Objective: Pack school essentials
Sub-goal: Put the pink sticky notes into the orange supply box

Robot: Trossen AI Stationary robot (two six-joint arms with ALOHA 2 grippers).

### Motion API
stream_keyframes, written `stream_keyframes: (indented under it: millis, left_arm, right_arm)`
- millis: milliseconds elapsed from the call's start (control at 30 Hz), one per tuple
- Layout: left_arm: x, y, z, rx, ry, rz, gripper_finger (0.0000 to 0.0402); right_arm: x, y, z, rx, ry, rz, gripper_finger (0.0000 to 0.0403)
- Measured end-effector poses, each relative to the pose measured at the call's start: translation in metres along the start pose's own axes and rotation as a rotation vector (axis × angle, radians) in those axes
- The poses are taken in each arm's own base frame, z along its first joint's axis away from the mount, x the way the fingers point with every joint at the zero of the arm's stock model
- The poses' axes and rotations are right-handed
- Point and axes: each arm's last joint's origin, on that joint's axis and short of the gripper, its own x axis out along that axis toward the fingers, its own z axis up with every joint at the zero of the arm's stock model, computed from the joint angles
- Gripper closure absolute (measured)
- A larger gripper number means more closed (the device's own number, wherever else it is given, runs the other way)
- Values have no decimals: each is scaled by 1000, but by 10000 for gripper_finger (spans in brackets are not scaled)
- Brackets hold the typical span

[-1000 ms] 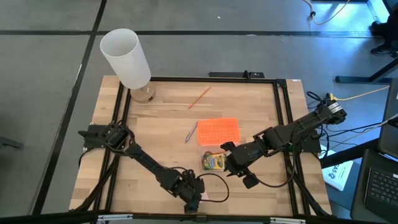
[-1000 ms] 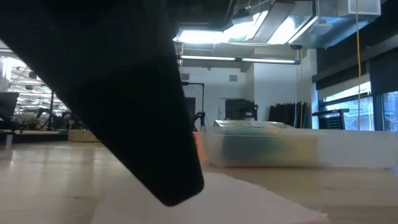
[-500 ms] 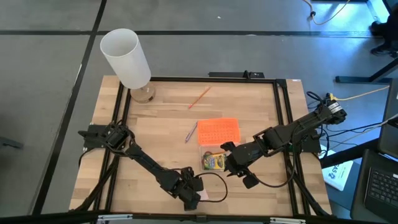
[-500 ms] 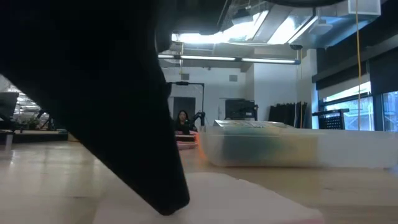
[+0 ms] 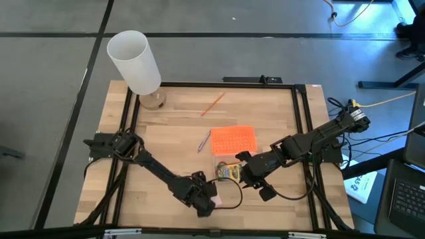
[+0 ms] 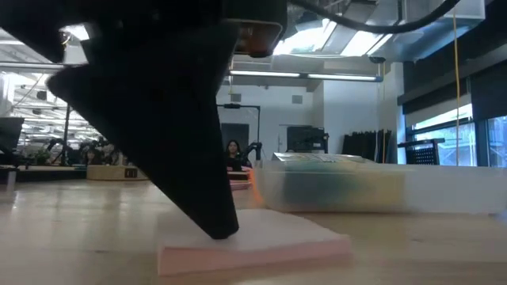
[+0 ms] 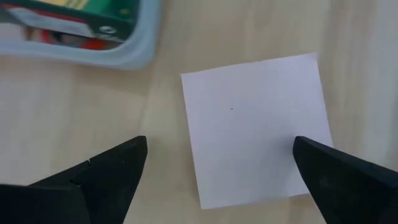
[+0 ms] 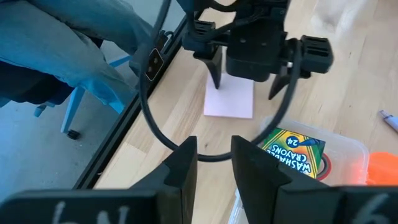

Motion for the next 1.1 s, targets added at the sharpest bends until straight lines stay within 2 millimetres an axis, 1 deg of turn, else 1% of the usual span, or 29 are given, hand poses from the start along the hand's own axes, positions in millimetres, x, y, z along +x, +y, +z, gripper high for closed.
stream_keyframes:
  millis: [400, 533, 767, 933, 1100]
  left_arm:
    - [-1, 19, -1, -10, 97, 110, 4]
    - [-2, 24, 1, -14, 112, 121, 3]
    - [-21, 32, 6, -11, 105, 105, 2]
    - [-39, 24, 14, -19, 45, -3, 2]
    - [-40, 18, 10, 17, 49, -26, 5]
  right_arm:
    - [0, 0, 0, 0, 0, 0, 302]
    - [0, 0, 0, 0, 0, 0, 302]
    - [0, 0, 0, 0, -1, 1, 302]
    - [0, 0, 0, -1, -3, 1, 302]
    - [0, 0, 1, -1, -5, 1, 302]
